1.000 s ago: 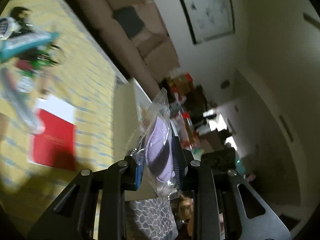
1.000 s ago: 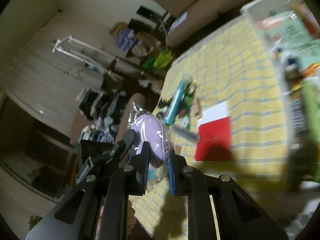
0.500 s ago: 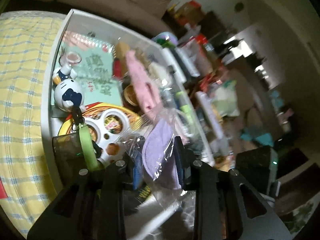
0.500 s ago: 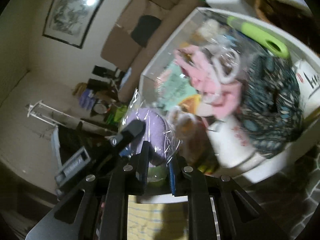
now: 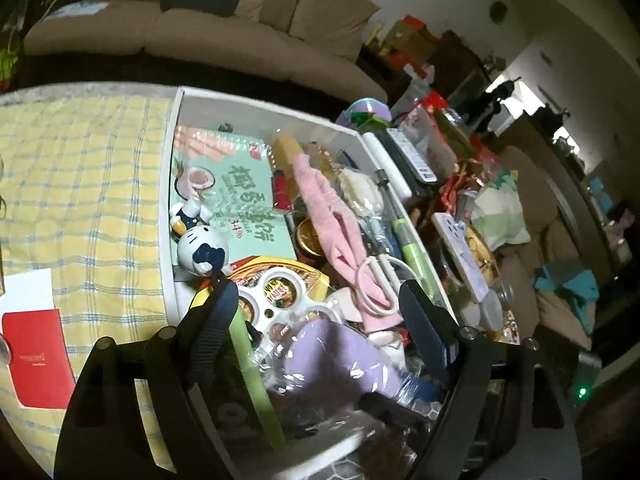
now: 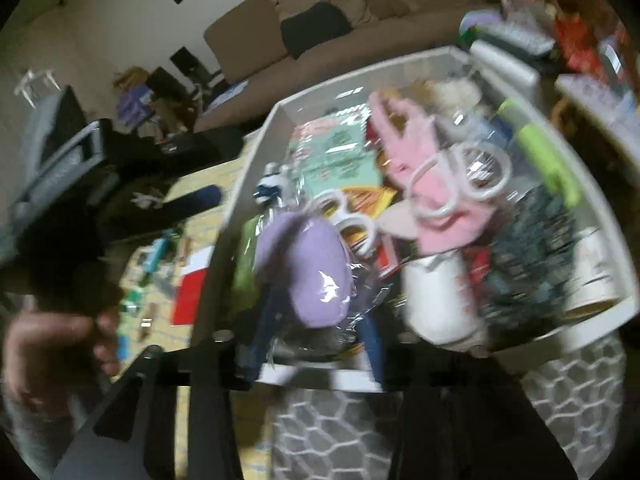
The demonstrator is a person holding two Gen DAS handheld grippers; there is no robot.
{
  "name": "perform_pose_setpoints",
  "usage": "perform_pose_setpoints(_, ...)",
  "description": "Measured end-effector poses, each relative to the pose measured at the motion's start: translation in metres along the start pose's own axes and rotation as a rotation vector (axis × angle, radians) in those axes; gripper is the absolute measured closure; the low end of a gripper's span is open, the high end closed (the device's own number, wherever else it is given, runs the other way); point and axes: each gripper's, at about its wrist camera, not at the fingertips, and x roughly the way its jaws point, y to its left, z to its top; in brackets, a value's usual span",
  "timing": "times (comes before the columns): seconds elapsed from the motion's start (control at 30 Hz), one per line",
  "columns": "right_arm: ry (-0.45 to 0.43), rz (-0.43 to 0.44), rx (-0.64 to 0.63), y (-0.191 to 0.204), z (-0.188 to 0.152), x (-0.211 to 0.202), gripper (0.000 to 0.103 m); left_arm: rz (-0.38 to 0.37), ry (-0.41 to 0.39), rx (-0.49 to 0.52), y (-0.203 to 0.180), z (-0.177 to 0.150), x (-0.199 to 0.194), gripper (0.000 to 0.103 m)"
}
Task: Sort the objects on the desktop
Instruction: 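Carry the lavender puff into the white bin and open the right tool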
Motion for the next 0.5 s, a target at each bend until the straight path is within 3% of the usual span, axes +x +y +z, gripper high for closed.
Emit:
perform_pose_setpoints(0.17, -0.049, -0.042, -0.023, -0.006, -0.001, -0.017, 0.044, -0.079, 0.046, 0.032, -0.019, -0.014, 0.004, 0.024)
perform_pose_setpoints(0.37, -0.042, -0.005, 0.058, -0.033, 0.007, -0.015, 0.043, -0.121, 0.132, -0.01, -0.025, -0.03, 0.046, 0.024)
perform_pose_setpoints(0.43, -0.048, -0.009, 0.07, -0.04, 0.011, -0.019, 0.044, -0.175, 0.126, -0.059, -0.022, -0.031, 0.047, 0.024)
perform_pose_setpoints(0.5, -0.058, 0.004, 0.07, -0.047, 0.013, -0.027, 0.058, -0.176, 0.121, -0.066, -0.021, -0.03, 0.045, 0.024)
